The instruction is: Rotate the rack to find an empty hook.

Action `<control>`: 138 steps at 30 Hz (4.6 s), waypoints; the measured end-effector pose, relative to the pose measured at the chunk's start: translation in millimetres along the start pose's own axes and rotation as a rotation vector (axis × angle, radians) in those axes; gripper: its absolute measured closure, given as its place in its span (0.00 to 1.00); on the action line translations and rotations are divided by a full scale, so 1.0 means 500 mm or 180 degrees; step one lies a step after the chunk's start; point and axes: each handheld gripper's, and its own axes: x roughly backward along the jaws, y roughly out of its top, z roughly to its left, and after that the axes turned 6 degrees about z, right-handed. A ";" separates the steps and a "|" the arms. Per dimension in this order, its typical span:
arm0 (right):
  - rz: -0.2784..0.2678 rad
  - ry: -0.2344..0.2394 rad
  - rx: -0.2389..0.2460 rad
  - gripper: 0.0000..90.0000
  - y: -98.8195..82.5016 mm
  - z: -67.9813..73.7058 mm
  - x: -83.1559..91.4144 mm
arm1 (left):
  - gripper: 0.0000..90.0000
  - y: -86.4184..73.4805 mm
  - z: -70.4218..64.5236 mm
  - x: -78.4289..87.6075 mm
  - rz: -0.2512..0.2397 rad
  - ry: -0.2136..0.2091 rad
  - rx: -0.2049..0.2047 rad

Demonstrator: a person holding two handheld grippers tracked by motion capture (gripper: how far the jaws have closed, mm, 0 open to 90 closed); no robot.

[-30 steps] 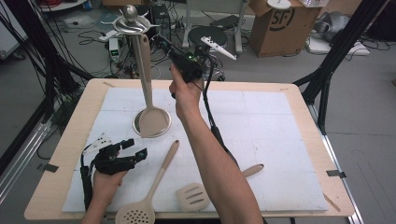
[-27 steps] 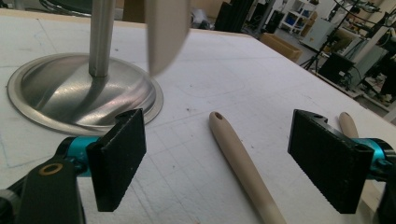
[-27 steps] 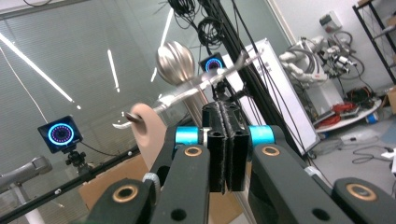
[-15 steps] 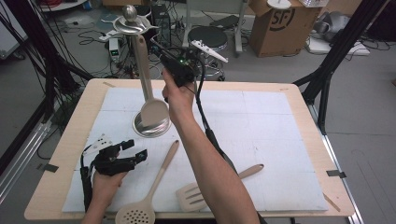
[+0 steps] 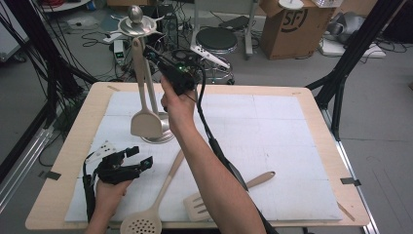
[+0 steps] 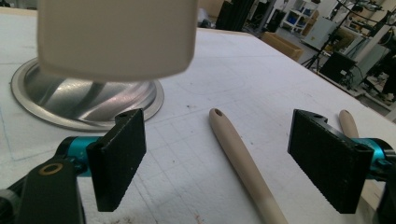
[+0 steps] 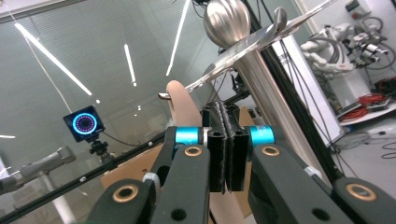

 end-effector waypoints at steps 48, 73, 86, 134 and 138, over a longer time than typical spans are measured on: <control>0.0042 -0.0105 0.0327 1.00 0.055 -0.003 0.005 | 0.22 -0.008 0.000 0.017 -0.0025 0.0063 0.0037; -0.0224 -0.0172 0.0183 1.00 0.028 -0.034 0.013 | 0.22 -0.008 0.002 0.019 -0.0025 0.0068 0.0034; -0.0571 -0.0134 0.0332 1.00 0.042 -0.058 0.025 | 0.22 -0.008 0.001 0.017 -0.0046 0.0078 0.0036; -0.0333 -0.0007 0.0556 1.00 0.073 -0.066 0.013 | 0.22 -0.010 -0.002 0.016 -0.0001 0.0068 0.0011; -0.0333 -0.0001 0.0540 1.00 0.067 -0.059 0.012 | 0.22 -0.010 0.001 0.018 -0.0038 0.0080 0.0038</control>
